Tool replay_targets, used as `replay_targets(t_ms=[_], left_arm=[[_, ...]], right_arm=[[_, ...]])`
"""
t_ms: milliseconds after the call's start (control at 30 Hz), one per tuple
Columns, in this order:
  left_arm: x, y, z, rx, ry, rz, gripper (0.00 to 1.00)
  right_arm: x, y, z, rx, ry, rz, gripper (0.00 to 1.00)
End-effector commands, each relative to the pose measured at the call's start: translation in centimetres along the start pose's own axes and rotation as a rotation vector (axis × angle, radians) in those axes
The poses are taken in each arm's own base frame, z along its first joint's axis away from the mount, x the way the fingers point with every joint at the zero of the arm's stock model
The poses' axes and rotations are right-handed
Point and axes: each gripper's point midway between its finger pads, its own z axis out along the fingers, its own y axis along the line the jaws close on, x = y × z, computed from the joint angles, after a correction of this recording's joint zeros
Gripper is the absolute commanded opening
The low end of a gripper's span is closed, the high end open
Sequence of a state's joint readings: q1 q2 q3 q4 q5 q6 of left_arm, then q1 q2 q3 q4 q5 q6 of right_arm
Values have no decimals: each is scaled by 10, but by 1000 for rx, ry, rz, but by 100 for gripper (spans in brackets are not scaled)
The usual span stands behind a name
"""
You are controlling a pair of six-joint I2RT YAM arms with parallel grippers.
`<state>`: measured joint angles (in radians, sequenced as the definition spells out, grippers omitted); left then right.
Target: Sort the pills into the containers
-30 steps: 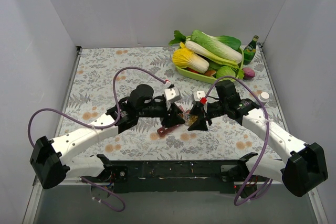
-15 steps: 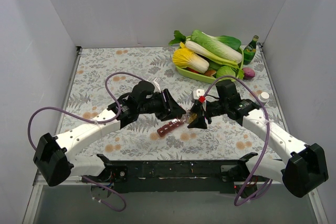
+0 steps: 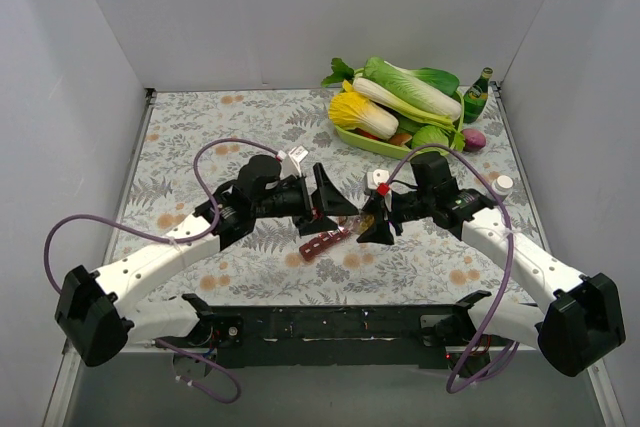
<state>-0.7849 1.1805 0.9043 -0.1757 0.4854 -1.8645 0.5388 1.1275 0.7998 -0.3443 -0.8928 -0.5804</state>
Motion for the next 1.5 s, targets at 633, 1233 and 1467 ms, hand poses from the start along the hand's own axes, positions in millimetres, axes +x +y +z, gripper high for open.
replay_targets(t_ms=[633,1233,1467], left_arm=[[3,-6,-30,333,-124,1591,97],[5,7,2,210,6,1451,28],[6,13,14,34,70,837,0]], right_arm=[[-10,19,0,-98,-59,-54,3],[-9,16,0,-83,-52,-52,2],[-3,2,-2,6,-19,-59,2]])
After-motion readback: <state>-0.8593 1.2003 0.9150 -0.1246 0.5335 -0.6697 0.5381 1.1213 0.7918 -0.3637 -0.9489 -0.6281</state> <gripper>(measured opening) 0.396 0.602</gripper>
